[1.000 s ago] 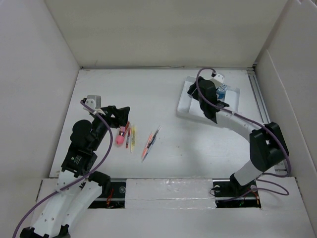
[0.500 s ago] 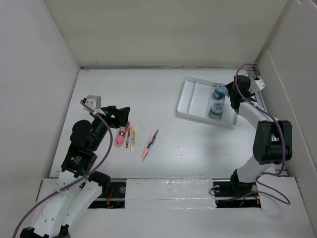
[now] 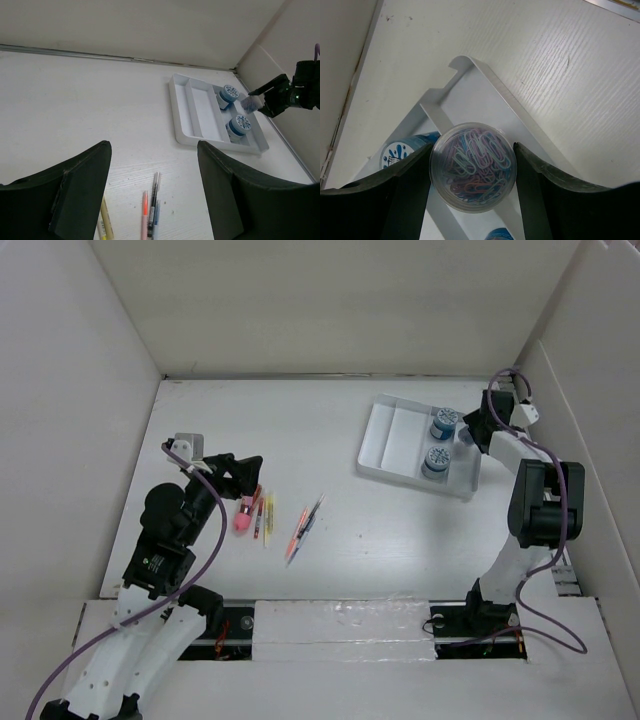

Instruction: Organize the desk

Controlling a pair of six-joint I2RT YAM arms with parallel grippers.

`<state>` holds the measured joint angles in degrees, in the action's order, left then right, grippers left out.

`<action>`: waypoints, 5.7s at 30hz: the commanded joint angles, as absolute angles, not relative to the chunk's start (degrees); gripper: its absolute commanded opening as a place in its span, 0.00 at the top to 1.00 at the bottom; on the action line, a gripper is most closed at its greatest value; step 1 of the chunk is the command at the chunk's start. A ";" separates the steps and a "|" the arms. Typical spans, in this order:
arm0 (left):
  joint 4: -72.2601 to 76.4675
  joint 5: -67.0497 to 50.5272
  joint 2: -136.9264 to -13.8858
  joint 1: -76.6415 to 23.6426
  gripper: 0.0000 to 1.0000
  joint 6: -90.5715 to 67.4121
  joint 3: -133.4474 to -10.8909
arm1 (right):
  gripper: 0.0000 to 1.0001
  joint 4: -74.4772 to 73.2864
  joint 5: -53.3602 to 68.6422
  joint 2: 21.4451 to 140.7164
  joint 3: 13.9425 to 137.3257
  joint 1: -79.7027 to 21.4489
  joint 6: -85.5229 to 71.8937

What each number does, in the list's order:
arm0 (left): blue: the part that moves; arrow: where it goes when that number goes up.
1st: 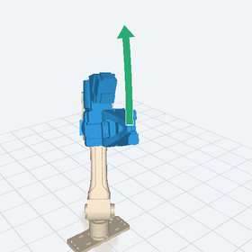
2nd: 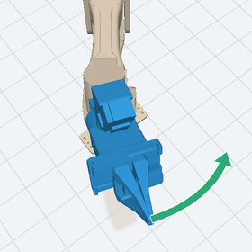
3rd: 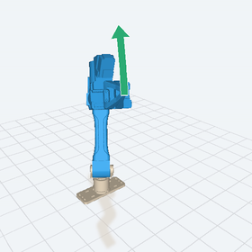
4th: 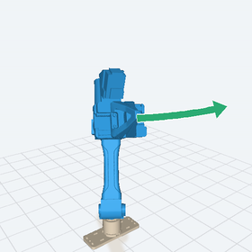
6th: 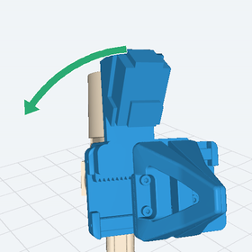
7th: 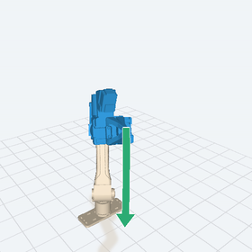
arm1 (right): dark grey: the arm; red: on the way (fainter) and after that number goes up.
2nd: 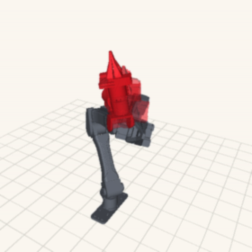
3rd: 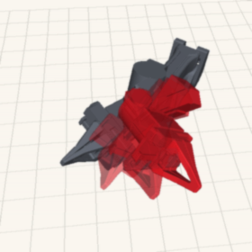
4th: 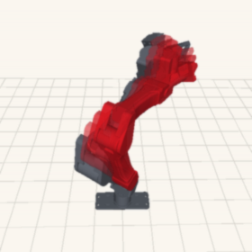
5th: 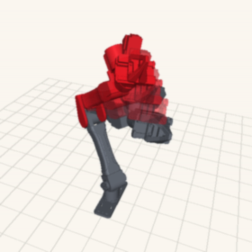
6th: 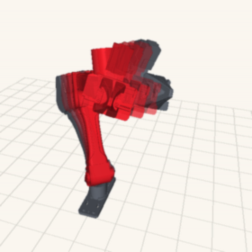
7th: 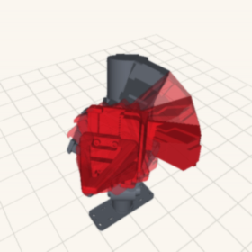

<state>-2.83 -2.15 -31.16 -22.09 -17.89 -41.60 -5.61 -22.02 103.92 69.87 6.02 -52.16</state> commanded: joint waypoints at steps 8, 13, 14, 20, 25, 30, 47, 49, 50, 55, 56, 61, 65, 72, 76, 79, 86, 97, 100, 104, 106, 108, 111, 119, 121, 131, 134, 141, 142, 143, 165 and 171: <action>-0.44 -3.34 -30.68 -22.15 0.34 -17.31 -42.01 | 0.43 -10.63 -24.87 106.08 77.95 6.94 -50.45; -0.44 -2.81 -30.94 -22.15 0.34 -17.31 -42.19 | 0.33 -10.72 -22.94 106.96 78.75 6.94 -49.49; -0.44 -3.16 -30.85 -22.15 0.34 -17.31 -42.10 | 0.32 -10.81 -22.42 107.22 79.10 6.94 -49.48; -0.44 -2.99 -30.94 -22.15 0.34 -17.31 -42.19 | 0.25 -10.81 -20.13 107.67 79.28 6.94 -48.78; -0.44 -2.73 -30.85 -22.15 0.34 -17.32 -42.19 | 0.21 -5.81 -21.62 102.50 74.54 4.40 -49.13; -0.44 -2.46 -30.85 -22.15 0.40 -17.40 -42.36 | 0.39 2.89 -24.50 93.36 67.07 -3.93 -46.77; -0.88 2.02 -29.18 -22.15 0.71 -17.84 -42.80 | 0.55 5.28 -6.33 104.32 77.76 -47.10 -44.83; -0.62 1.85 -28.57 -22.15 0.66 -17.75 -42.45 | 0.45 3.44 -6.24 107.21 79.97 -49.82 -44.56; -0.35 1.76 -28.04 -22.15 0.65 -17.75 -42.45 | 0.40 2.21 -6.59 108.18 82.50 -50.53 -44.30; -0.53 1.94 -27.16 -22.15 0.61 -17.93 -42.37 | 0.40 -4.21 -8.26 114.24 88.22 -54.05 -43.33; -0.44 1.93 -26.90 -22.15 0.61 -18.02 -42.36 | 0.40 -4.22 -8.26 115.13 88.24 -55.01 -43.33; -0.79 1.67 -27.16 -22.15 0.59 -18.19 -42.45 | 0.46 -6.33 -6.76 119.96 93.95 -58.09 -43.42; -0.61 1.93 -26.98 -22.15 0.59 -18.11 -42.54 | 0.60 -8.96 -8.17 122.95 97.38 -60.02 -43.59; -0.61 1.58 -26.72 -22.15 0.58 -18.11 -42.45 | 0.50 -12.65 -6.68 127.70 100.98 -60.03 -44.56; -0.44 0.88 -26.63 -22.15 0.58 -18.19 -42.45 | 0.49 -12.22 -4.66 129.20 102.56 -60.64 -44.91; -0.61 0.88 -26.90 -22.15 0.58 -18.11 -42.45 | 0.47 -11.52 -4.22 129.90 103.45 -60.64 -45.00; -0.35 0.35 -27.16 -22.15 0.58 -18.19 -42.45 | 0.38 -13.18 -4.66 134.12 108.54 -60.64 -45.00; -0.44 0.35 -26.72 -22.15 0.58 -18.19 -42.45 | 0.37 -14.94 -4.48 139.83 116.36 -60.64 -46.14; -0.35 0.35 -26.54 -22.15 0.58 -18.28 -42.36 | 0.37 -15.82 -5.01 141.59 118.12 -60.64 -46.49; -0.35 0.35 -26.19 -22.15 0.58 -18.19 -42.28 | 0.37 -16.17 -5.36 143.35 118.30 -60.64 -47.63; -0.35 0.35 -26.28 -22.15 0.58 -18.28 -42.45 | 0.42 -15.91 -5.45 143.26 117.25 -60.64 -48.42; -0.35 0.35 -26.28 -22.15 0.58 -18.28 -42.28 | 0.48 -13.89 -5.10 142.21 114.98 -60.64 -48.95; -0.44 0.35 -26.37 -22.15 0.58 -18.28 -42.45 | 0.70 -11.69 -4.75 140.46 113.30 -60.64 -50.09; -0.44 0.35 -26.54 -22.15 0.58 -18.19 -42.45 | 0.81 7.71 4.82 130.62 99.61 -58.18 -55.19; -0.44 0.53 -26.46 -22.15 0.58 -18.19 -42.28 | 0.81 11.15 6.23 127.81 98.09 -57.05 -55.55; -0.35 0.79 -27.51 -22.15 0.57 -18.28 -42.45 | 0.81 19.51 7.91 115.84 88.07 -50.72 -54.67; -0.35 0.53 -27.69 -22.15 0.57 -18.10 -42.37 | 0.81 20.56 7.30 111.63 82.98 -47.30 -54.05; -0.44 0.53 -28.39 -22.15 0.57 -17.75 -42.54 | 0.81 16.19 3.35 102.93 73.66 -34.99 -48.44; -0.44 0.88 -28.39 -22.15 0.57 -17.84 -42.37 | 0.80 13.39 0.99 101.53 73.13 -32.54 -46.95; -0.35 1.14 -28.56 -22.15 0.57 -17.75 -42.54 | 0.80 11.88 0.36 100.73 72.43 -31.30 -46.59; -0.79 0.79 -29.44 -22.15 0.56 -17.84 -42.54 | 0.78 0.79 -12.83 98.17 66.26 -12.66 -45.44; -0.70 0.88 -29.71 -22.15 0.56 -17.93 -42.45 | 0.76 0.53 -11.87 100.81 67.59 -11.51 -45.88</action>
<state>-2.85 1.10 -29.47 -22.11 -17.93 -41.60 -1.13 -11.62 100.20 65.10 -11.88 -45.30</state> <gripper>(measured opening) 0.436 0.514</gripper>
